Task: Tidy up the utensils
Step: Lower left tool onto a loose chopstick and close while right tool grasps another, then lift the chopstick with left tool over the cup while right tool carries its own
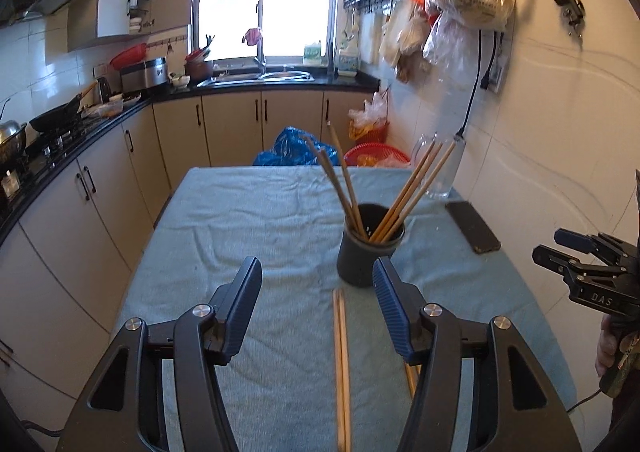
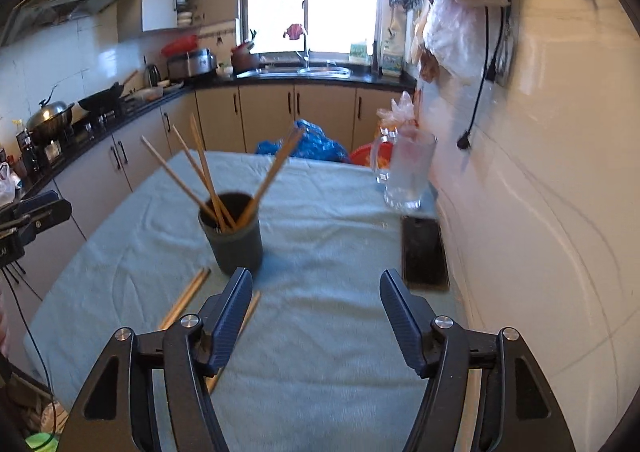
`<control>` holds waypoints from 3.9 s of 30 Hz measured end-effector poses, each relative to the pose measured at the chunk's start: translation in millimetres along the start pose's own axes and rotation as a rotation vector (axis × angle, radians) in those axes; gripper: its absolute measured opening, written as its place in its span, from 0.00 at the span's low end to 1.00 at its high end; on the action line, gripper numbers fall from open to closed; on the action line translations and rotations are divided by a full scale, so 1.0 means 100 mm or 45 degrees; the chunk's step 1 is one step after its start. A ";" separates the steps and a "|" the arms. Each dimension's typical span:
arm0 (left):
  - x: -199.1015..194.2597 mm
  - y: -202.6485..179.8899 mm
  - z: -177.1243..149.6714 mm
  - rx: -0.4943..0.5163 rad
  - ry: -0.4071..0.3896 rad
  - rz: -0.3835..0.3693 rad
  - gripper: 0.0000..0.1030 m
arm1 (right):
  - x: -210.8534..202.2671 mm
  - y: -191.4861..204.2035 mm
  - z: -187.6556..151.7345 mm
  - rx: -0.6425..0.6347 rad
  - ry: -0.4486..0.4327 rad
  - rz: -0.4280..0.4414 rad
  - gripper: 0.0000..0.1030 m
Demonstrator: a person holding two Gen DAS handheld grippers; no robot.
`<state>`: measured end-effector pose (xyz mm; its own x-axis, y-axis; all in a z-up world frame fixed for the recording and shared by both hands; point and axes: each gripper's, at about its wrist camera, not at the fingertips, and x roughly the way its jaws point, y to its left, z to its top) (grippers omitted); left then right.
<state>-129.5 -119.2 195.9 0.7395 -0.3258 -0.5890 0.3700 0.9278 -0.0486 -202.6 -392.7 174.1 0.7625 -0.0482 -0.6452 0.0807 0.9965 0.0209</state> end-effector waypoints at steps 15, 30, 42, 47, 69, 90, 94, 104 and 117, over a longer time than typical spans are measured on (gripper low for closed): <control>0.78 0.05 -0.53 0.091 0.280 -0.061 0.54 | 0.64 0.30 -0.77 0.119 0.274 0.207 0.69; 1.67 -0.07 -0.88 0.109 0.520 -0.151 0.17 | 1.25 0.63 -0.92 0.089 0.383 0.180 0.64; 1.86 -0.09 -0.79 0.097 0.528 -0.128 0.13 | 1.49 0.72 -0.82 0.084 0.383 0.121 0.58; 1.83 -0.06 -0.82 0.097 0.516 -0.126 0.10 | 1.58 0.76 -0.75 0.047 0.373 0.040 0.38; 1.67 0.14 -0.88 0.048 0.721 -0.203 0.08 | 1.31 0.05 -0.93 0.239 0.471 0.053 0.40; 1.85 0.06 -0.68 0.066 0.573 -0.171 0.05 | 1.76 0.17 -0.50 0.210 0.456 -0.036 0.05; 1.51 0.15 -0.53 0.056 0.453 -0.155 0.05 | 1.42 0.14 -0.41 0.237 0.310 0.042 0.05; 0.53 0.06 -0.17 0.059 0.132 -0.141 0.05 | 0.45 0.20 -0.17 0.241 -0.004 0.112 0.06; -0.31 -0.01 -0.36 0.120 -0.100 -0.079 0.05 | -0.24 0.40 -0.27 0.174 -0.146 0.141 0.06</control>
<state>-172.8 -103.1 185.5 0.7539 -0.3983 -0.5225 0.4646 0.8855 -0.0045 -234.9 -349.7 169.4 0.8389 0.0462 -0.5424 0.0726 0.9780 0.1956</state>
